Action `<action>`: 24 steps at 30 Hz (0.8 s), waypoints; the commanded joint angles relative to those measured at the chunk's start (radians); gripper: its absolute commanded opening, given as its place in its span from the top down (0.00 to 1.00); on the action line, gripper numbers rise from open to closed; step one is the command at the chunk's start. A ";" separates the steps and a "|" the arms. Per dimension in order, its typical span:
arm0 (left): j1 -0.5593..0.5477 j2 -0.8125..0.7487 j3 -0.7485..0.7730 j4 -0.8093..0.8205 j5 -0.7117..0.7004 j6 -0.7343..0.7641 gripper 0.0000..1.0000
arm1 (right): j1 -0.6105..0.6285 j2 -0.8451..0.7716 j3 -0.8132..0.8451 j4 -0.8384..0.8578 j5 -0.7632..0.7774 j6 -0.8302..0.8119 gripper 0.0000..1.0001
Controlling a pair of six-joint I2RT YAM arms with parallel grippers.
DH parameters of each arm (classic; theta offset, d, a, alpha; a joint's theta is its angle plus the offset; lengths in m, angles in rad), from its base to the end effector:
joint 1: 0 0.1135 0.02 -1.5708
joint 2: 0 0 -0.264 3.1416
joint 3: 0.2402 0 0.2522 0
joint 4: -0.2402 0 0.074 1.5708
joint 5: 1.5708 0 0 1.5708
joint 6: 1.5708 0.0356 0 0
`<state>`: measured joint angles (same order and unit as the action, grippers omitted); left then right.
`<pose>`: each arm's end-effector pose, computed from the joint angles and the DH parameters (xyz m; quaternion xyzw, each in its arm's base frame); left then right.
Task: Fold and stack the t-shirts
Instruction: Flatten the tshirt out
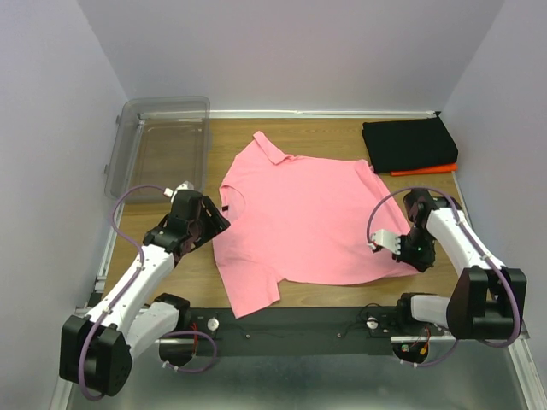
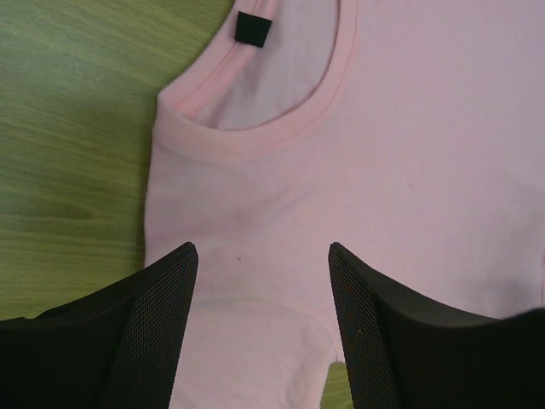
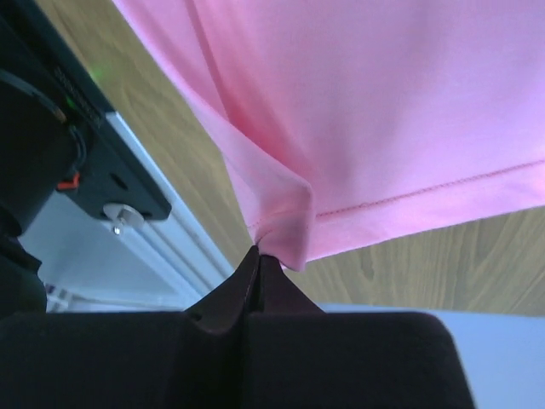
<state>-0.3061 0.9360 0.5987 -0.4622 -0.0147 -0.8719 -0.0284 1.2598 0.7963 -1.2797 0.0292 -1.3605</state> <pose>0.1821 -0.0570 0.2230 -0.2613 0.8889 -0.2033 0.3166 0.1663 -0.0058 0.2010 0.6165 -0.7825 -0.0439 0.0755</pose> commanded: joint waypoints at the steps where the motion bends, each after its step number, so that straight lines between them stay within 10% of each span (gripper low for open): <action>1: -0.010 0.027 0.016 0.014 0.010 0.037 0.30 | -0.008 -0.019 -0.046 -0.110 0.161 -0.035 0.97; 5: -0.082 0.089 0.012 0.051 0.023 0.037 0.34 | -0.010 -0.013 0.041 -0.110 0.068 0.010 0.81; 9: -0.175 0.211 0.035 0.027 -0.068 0.015 0.34 | -0.031 0.061 0.334 -0.103 -0.191 0.142 0.38; 17: -0.238 0.342 0.053 -0.081 -0.133 -0.042 0.41 | -0.048 0.148 0.479 0.150 -0.705 0.532 0.37; 24: -0.313 0.252 -0.028 -0.171 0.064 -0.122 0.53 | -0.048 0.190 0.403 0.325 -0.825 0.698 0.36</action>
<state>-0.5549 1.2442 0.5964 -0.5369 -0.0563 -0.9134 -0.0719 1.4292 1.2217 -1.0748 -0.6502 -0.7971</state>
